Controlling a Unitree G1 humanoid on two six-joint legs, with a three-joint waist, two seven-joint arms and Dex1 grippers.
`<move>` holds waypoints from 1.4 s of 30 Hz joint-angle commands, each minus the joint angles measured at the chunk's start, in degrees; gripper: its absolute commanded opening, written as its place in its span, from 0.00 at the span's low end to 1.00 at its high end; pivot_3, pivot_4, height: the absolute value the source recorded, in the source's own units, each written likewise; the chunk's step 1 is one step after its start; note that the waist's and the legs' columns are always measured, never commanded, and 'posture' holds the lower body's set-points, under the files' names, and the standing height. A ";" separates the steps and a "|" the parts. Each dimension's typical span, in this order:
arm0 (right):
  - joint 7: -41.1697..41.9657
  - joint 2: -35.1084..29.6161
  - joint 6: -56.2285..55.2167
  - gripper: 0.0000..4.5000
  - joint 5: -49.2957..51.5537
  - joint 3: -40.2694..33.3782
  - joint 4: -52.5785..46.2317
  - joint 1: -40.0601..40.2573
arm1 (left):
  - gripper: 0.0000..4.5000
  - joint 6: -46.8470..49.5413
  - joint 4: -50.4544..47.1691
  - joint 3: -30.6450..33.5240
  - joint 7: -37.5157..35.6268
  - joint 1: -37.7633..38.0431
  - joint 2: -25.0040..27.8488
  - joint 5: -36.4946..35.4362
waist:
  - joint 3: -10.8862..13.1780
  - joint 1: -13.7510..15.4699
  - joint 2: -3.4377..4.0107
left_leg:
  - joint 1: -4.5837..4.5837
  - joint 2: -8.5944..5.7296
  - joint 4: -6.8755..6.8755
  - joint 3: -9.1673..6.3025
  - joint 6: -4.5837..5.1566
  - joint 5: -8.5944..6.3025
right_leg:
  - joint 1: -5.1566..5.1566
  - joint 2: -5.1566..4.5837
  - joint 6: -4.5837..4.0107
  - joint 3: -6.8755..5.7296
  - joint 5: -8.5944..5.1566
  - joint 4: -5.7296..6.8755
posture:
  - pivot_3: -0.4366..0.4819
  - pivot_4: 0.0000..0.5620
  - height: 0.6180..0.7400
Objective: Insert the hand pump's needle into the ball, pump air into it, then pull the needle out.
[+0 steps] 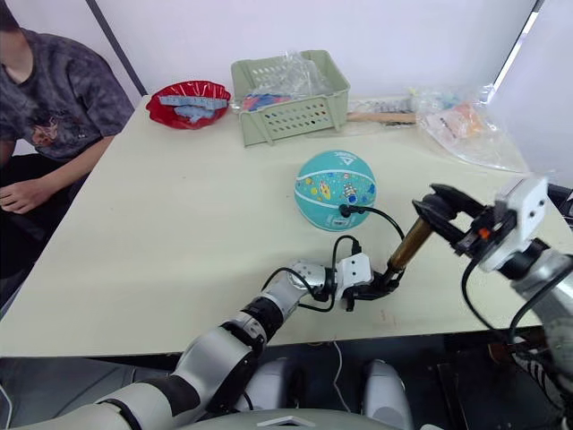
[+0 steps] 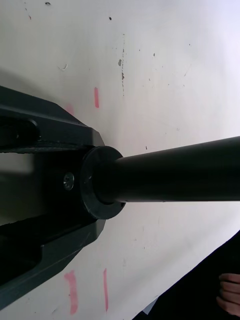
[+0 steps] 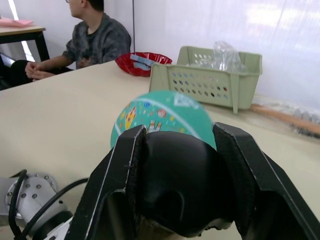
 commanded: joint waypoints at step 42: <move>0.43 -13.47 15.14 0.35 14.88 -13.83 2.92 -19.07 | 0.25 2.30 3.16 -2.45 -1.44 2.33 1.40 2.30 | 1.00 0.25 0.86 | -0.20 -0.10 0.04 -0.01 -0.04 -0.01 | -0.09 -0.08 -0.04 -0.02 0.02 0.02 | 0.48 0.27 1.00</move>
